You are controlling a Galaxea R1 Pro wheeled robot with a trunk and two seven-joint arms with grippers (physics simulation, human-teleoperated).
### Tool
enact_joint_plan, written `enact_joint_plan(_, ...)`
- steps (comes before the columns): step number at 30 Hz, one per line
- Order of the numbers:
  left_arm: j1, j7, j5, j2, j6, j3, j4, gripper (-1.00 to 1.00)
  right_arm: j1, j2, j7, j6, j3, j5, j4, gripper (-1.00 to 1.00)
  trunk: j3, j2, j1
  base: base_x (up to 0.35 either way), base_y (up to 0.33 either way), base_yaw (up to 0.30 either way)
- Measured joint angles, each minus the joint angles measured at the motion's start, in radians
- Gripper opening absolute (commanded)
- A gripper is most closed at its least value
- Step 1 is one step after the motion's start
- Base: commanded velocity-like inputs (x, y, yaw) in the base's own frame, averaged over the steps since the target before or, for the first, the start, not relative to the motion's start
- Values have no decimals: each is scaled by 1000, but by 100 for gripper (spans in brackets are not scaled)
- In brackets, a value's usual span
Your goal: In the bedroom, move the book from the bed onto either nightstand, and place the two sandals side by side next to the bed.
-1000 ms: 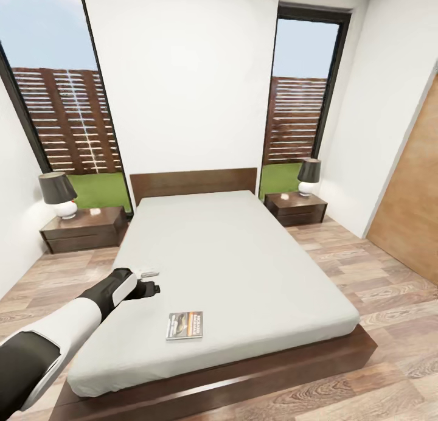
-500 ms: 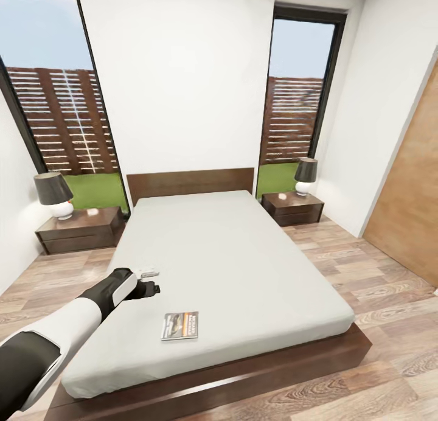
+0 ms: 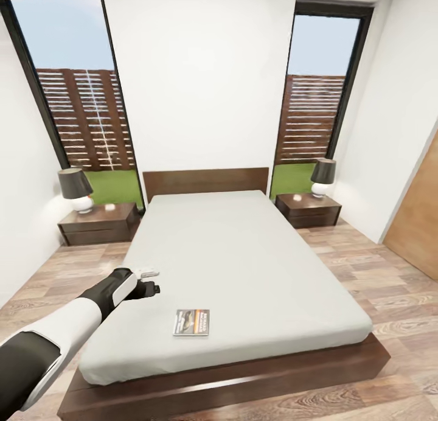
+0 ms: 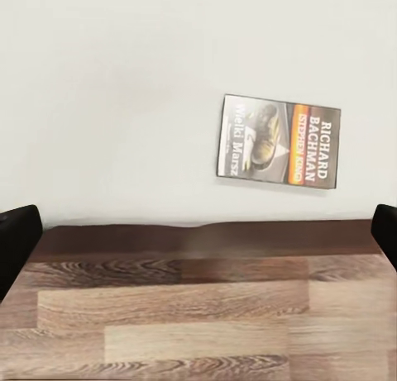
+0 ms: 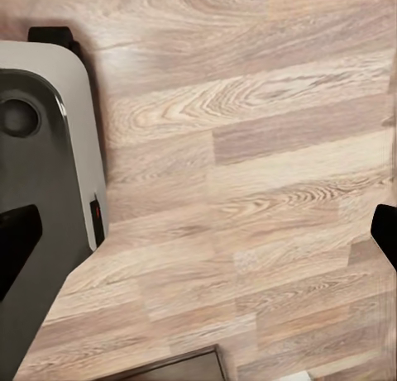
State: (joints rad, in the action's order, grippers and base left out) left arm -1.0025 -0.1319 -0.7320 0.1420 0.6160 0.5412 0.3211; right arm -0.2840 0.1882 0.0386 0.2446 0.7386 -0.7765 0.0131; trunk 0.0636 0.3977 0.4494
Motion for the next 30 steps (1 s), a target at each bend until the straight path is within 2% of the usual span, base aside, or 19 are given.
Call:
enact_joint_plan(6,0,0,0,0,0,0,0,100,0,-2,1,0,0,-9,0,100,3,0,0,0,-5,206)
enact_joint_plan(12,0,0,0,0,0,0,0,100,0,-3,1,0,0,-11,0,100,4,0,0,0,-74,73)
enact_joint_plan(30,0,2,0,0,-1,0,2,100,0,-3,1,0,1,-12,3,100,9,0,0,0,-145,111)
